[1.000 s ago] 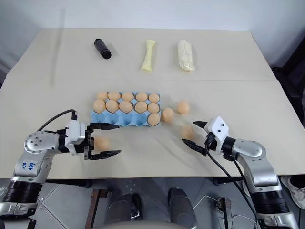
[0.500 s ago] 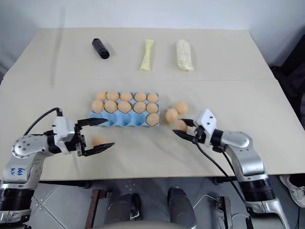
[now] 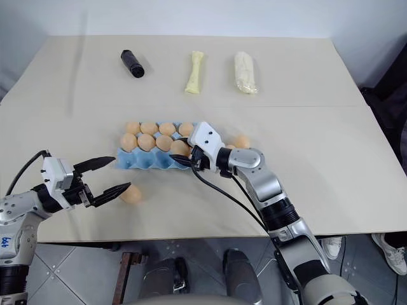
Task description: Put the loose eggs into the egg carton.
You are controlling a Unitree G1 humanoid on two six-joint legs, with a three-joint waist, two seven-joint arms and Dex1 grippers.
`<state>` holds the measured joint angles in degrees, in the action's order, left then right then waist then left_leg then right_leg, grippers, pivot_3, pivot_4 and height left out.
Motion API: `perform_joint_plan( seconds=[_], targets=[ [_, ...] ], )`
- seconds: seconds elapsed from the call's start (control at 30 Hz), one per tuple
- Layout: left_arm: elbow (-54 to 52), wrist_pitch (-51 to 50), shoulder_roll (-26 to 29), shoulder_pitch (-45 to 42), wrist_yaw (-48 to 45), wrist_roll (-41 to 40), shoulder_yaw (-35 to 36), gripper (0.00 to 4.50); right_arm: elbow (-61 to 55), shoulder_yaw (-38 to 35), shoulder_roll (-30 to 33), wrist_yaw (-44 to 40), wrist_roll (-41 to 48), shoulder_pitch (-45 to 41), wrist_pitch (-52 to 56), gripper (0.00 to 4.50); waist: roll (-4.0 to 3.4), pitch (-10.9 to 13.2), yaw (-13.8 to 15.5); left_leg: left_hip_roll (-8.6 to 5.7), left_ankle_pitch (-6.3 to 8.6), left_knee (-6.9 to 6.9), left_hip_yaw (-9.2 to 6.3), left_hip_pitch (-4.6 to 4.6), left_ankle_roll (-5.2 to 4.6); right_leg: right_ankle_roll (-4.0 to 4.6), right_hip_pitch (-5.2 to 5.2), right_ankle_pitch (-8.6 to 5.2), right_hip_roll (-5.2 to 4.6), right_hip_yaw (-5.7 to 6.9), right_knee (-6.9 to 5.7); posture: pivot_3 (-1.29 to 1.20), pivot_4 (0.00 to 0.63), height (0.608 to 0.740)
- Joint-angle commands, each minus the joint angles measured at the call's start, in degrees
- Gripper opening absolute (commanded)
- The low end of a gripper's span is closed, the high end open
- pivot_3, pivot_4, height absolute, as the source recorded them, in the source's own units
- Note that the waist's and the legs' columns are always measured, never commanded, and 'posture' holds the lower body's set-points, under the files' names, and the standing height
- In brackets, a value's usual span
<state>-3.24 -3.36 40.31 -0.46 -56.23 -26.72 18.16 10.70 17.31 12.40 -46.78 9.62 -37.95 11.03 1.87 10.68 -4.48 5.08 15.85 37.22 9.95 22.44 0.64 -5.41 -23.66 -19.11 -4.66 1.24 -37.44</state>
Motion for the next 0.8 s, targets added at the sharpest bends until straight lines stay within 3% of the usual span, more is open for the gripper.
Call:
perform_joint_plan(
  seconds=[0.03,0.13,0.33,0.53,0.67,0.8],
  targets=[
    [-3.03,-0.20,0.14,0.78,0.79,-1.09,1.76,4.50,-1.42,-0.75,-0.91,-0.87,0.58,-0.48,-1.72,3.52,0.00,0.00,-0.14,0.01,0.01,0.00,0.00,0.00,0.01,0.00,0.00,0.00,0.00,0.02,0.01,0.00,0.150,0.740],
    [-3.96,-1.16,0.17,0.10,1.01,-1.55,1.05,4.50,-8.95,-2.84,1.67,-3.46,4.03,2.94,-0.12,4.46,0.00,0.00,-0.26,0.15,0.03,0.00,0.02,-0.01,0.10,0.00,-0.02,0.00,0.01,0.01,0.02,0.00,0.150,0.740],
    [-3.69,-4.23,-0.05,-4.41,0.28,-1.46,-2.57,4.50,-20.48,-15.05,11.60,-4.67,10.32,14.93,-0.73,4.46,0.01,0.00,1.33,0.19,0.07,-0.03,-0.04,-0.02,0.21,0.04,0.00,-0.03,0.14,0.09,0.08,0.00,0.150,0.740],
    [-0.96,-3.59,-1.68,-9.08,-0.86,0.19,-7.02,4.50,-24.06,-29.42,19.35,-2.30,11.53,29.51,-4.13,4.46,0.01,0.00,1.94,-0.19,0.08,-0.02,0.05,-0.07,0.06,0.00,0.08,0.00,0.12,0.02,0.16,0.00,0.150,0.740],
    [1.31,-4.18,-2.13,-11.29,-2.75,0.27,-9.39,4.50,-21.74,-33.54,20.98,-1.90,10.85,35.96,-6.49,4.46,0.01,0.00,1.41,-0.14,0.07,-0.05,0.07,-0.17,0.06,0.02,0.09,-0.01,0.18,-0.05,0.10,0.00,0.150,0.740],
    [3.10,-3.14,-2.42,-14.06,-3.21,0.73,-10.20,4.50,-18.62,-33.59,21.07,-2.25,11.09,36.43,-7.28,4.46,0.00,0.00,1.17,-0.17,0.00,-0.05,0.09,-0.24,-0.07,0.04,0.11,-0.02,0.22,-0.07,0.03,0.00,0.150,0.740]
  ],
)
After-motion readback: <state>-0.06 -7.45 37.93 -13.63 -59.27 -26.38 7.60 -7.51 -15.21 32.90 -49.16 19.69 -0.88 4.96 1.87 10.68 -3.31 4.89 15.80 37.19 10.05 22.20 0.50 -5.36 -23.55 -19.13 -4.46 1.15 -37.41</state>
